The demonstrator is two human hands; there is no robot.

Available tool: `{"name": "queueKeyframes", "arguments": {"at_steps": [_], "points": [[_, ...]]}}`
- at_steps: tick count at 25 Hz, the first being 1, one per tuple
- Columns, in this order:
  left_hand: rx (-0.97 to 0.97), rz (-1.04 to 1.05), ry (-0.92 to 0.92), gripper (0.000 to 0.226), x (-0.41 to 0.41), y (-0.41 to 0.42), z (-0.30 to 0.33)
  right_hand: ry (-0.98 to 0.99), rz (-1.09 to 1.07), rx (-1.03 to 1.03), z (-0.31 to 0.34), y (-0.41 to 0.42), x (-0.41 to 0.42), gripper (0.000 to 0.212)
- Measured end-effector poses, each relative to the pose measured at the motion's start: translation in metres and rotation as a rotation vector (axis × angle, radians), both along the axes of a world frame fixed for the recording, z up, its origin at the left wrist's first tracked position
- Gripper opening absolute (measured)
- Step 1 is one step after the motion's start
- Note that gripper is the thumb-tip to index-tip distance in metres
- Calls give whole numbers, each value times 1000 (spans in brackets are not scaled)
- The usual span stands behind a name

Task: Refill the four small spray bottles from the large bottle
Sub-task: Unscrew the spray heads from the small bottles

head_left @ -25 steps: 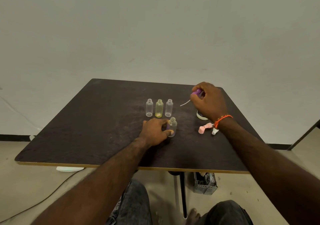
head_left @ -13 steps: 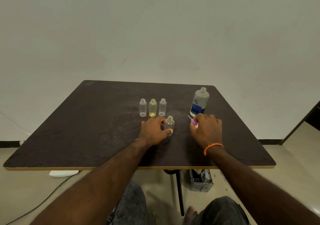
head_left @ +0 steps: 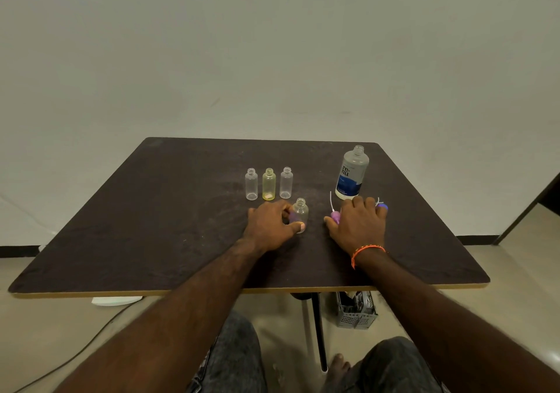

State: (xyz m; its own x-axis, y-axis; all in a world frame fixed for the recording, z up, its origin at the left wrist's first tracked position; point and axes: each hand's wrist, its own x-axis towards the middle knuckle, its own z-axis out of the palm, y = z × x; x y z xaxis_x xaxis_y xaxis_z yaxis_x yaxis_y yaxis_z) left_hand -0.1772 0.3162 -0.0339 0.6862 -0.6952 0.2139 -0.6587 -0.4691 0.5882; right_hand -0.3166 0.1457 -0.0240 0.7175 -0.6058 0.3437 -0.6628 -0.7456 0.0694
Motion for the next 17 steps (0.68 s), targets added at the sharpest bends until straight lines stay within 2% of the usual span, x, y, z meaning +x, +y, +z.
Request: {"name": "queueKeyframes", "arguments": {"at_steps": [6, 11, 17], "points": [[-19, 3, 1, 29, -1, 0, -1, -19, 76, 34, 3, -3, 4, 43], [-25, 8, -3, 28, -1, 1, -1, 37, 109, -7, 8, -5, 10, 45], [-21, 7, -5, 31, 0, 1, -2, 48, 100, 49, 7, -4, 15, 51]]}}
